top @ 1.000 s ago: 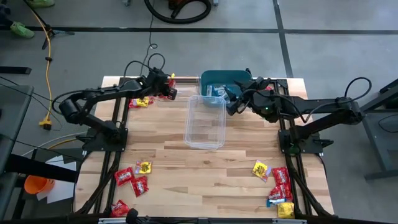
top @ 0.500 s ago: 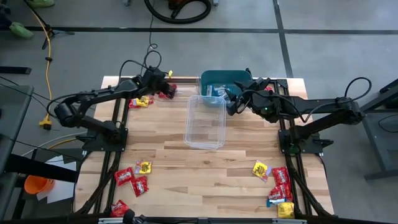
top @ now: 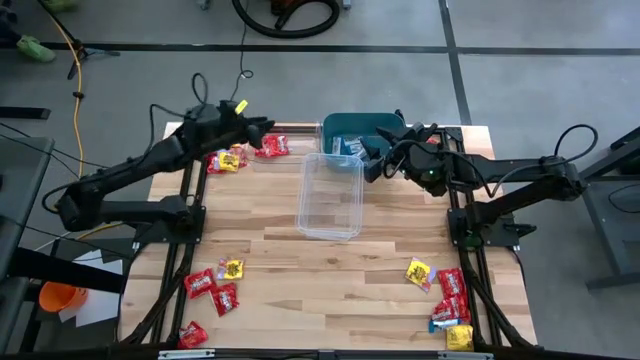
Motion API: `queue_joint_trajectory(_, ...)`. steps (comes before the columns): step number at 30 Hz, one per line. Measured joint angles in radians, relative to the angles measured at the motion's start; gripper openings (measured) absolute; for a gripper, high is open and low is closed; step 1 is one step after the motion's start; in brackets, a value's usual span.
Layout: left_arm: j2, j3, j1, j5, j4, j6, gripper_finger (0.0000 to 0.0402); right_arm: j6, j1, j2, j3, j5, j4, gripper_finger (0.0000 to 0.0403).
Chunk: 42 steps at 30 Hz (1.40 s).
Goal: Sort candy
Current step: Put the red candy into the transparent bin
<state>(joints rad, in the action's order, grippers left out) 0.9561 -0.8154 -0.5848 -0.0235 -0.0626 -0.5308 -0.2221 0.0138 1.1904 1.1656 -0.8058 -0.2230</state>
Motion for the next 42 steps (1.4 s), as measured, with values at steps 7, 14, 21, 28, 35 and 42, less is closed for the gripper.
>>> queue_joint_trajectory(7, -0.025, 0.0, 0.232, 0.036, 0.136, 0.019, 0.0179, -0.039, -0.069, 0.0, 0.0, 0.244, 0.07, 0.0236)
queue_joint_trajectory(14, 0.02, 0.0, 0.475, 0.118, 0.341, 0.223, 0.0179, -0.076, -0.123, -0.002, 0.0, 0.811, 0.112, 0.0236)
queue_joint_trajectory(21, 0.035, 0.0, 0.566, 0.018, 0.405, 0.38, 0.0179, -0.042, -0.123, -0.002, 0.0, 0.913, 0.19, 0.0236)
queue_joint_trajectory(28, 0.035, 0.0, 0.568, -0.014, 0.398, 0.386, 0.0179, 0.012, -0.125, -0.002, 0.0, 0.914, 0.19, 0.0236)
queue_joint_trajectory(35, 0.035, 0.0, 0.558, -0.015, 0.397, 0.386, 0.0179, -0.032, -0.125, -0.002, 0.0, 0.914, 0.184, 0.0236)
queue_joint_trajectory(42, 0.035, 0.0, 0.558, -0.015, 0.397, 0.386, 0.0179, -0.112, -0.125, -0.002, 0.0, 0.914, 0.173, 0.0236)
